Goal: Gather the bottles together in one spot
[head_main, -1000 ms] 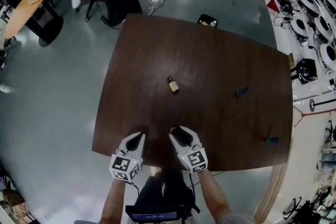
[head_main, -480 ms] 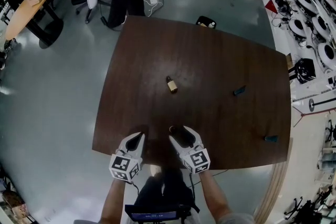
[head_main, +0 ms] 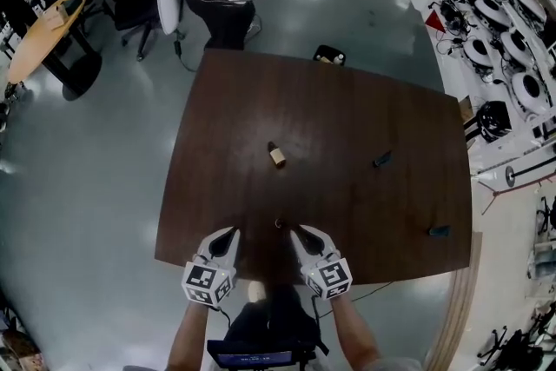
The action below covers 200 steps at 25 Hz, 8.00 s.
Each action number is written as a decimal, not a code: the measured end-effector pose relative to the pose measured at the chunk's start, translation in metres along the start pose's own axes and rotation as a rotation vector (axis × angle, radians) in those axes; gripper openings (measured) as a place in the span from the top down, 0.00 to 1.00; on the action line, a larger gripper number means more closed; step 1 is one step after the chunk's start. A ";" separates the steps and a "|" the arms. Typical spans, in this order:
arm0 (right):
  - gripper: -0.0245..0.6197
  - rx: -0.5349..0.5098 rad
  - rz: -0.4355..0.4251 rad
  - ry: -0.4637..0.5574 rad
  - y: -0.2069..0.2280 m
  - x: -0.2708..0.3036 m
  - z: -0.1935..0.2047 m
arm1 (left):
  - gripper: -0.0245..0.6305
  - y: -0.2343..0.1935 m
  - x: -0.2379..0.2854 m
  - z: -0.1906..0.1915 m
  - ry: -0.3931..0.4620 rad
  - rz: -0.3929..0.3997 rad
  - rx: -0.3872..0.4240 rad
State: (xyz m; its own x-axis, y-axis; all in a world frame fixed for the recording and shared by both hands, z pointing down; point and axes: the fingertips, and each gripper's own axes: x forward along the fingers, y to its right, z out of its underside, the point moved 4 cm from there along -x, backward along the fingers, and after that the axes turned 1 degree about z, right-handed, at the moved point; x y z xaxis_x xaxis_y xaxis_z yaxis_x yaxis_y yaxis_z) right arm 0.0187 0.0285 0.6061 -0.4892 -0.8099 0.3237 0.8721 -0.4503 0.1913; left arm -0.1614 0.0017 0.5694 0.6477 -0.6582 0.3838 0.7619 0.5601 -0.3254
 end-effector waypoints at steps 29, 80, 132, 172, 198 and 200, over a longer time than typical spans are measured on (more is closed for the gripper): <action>0.96 -0.034 0.081 -0.039 0.028 0.023 -0.081 | 0.96 -0.012 0.004 -0.051 0.057 -0.018 0.039; 0.78 -0.094 -0.013 -0.416 0.110 0.226 -0.030 | 0.96 -0.084 0.076 -0.039 0.015 -0.131 -0.085; 0.73 -0.065 0.037 -0.412 0.119 0.189 -0.032 | 0.96 -0.083 0.082 -0.035 -0.020 -0.092 -0.088; 0.73 0.080 0.115 -0.167 0.065 0.026 -0.006 | 0.96 -0.004 0.057 -0.012 -0.056 0.056 0.022; 0.76 0.023 0.073 -0.020 0.040 0.020 0.021 | 0.96 0.011 0.046 0.032 -0.061 0.058 0.041; 0.76 0.021 0.077 -0.020 0.041 0.014 0.024 | 0.96 0.013 0.044 0.034 -0.063 0.060 0.041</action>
State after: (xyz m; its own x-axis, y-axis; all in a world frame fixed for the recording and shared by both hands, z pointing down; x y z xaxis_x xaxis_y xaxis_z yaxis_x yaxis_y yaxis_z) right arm 0.0468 0.0074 0.6407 -0.4214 -0.8337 0.3568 0.9067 -0.3793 0.1845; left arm -0.1229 -0.0028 0.6116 0.6899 -0.5906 0.4187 0.7202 0.6187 -0.3140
